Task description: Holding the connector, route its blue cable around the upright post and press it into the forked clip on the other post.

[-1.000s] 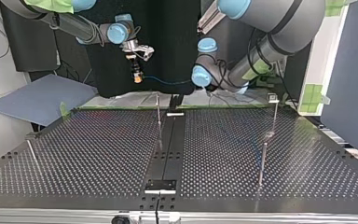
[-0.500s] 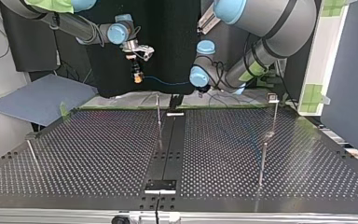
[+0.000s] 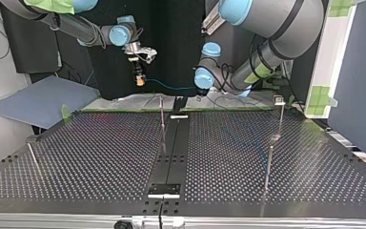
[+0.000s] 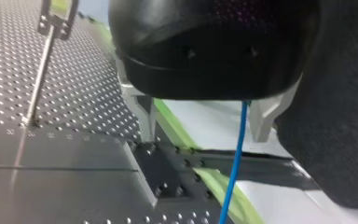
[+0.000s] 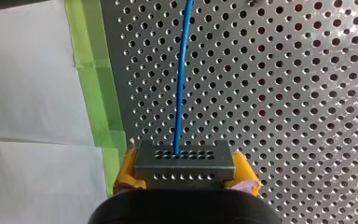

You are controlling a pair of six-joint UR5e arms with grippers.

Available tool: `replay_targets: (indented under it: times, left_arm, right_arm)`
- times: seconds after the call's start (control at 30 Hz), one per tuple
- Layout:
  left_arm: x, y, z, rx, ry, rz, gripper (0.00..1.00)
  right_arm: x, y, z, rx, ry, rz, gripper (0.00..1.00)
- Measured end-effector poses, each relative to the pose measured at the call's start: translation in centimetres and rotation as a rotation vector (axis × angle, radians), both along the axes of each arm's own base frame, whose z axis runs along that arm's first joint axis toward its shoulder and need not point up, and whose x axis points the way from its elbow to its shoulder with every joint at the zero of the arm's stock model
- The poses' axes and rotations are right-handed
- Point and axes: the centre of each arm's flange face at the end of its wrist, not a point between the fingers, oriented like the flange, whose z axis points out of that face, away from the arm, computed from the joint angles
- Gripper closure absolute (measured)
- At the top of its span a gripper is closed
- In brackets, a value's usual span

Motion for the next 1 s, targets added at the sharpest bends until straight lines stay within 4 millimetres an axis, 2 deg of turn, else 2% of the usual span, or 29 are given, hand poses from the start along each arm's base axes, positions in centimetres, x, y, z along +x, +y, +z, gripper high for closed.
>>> replay_targets:
  times: [1.0]
  left_arm:
    - [-0.9, -2.5, -0.2, -0.345, 0.1, -0.073, 0.0]
  right_arm:
    - [1.5, -0.4, 0.3, 0.007, 0.062, 0.152, 1.0]
